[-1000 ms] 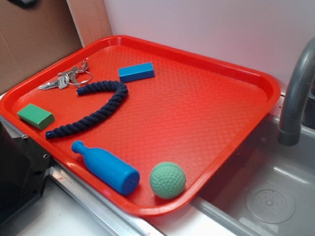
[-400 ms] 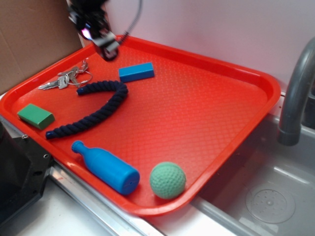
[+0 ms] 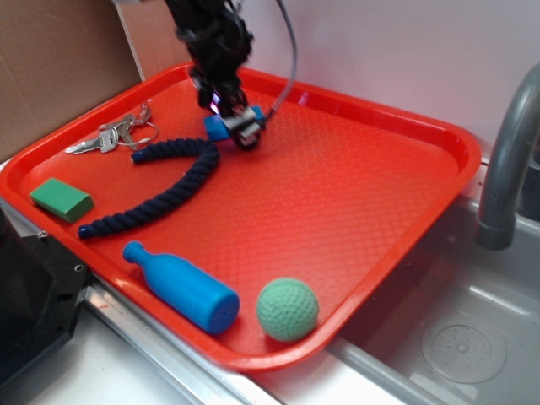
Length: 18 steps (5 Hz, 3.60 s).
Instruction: Grab the blue block.
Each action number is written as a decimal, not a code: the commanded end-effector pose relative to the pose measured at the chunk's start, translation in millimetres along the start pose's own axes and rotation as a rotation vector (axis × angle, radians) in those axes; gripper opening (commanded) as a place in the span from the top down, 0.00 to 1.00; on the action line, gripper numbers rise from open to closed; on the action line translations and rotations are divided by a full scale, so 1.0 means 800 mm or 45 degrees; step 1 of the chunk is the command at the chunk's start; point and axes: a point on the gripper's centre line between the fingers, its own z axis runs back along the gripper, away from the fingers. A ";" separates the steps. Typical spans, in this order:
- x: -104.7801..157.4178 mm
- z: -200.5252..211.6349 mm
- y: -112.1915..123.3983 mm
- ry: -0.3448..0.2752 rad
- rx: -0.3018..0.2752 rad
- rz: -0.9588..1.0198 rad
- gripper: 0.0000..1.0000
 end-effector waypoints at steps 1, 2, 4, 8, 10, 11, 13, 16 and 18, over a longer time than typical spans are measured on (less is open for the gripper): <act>-0.014 -0.020 -0.025 0.013 -0.071 -0.031 1.00; -0.021 0.002 -0.028 0.028 -0.083 0.003 1.00; -0.012 0.095 -0.033 0.117 -0.016 0.093 0.00; -0.073 0.057 -0.021 0.261 -0.004 0.143 0.00; -0.076 0.019 -0.018 0.322 -0.005 0.147 0.00; -0.075 0.004 -0.025 0.355 0.008 0.132 0.00; -0.077 0.010 -0.029 0.323 -0.001 0.161 1.00; -0.037 0.147 -0.047 0.118 0.124 0.399 1.00; -0.027 0.276 -0.061 0.139 0.051 0.739 1.00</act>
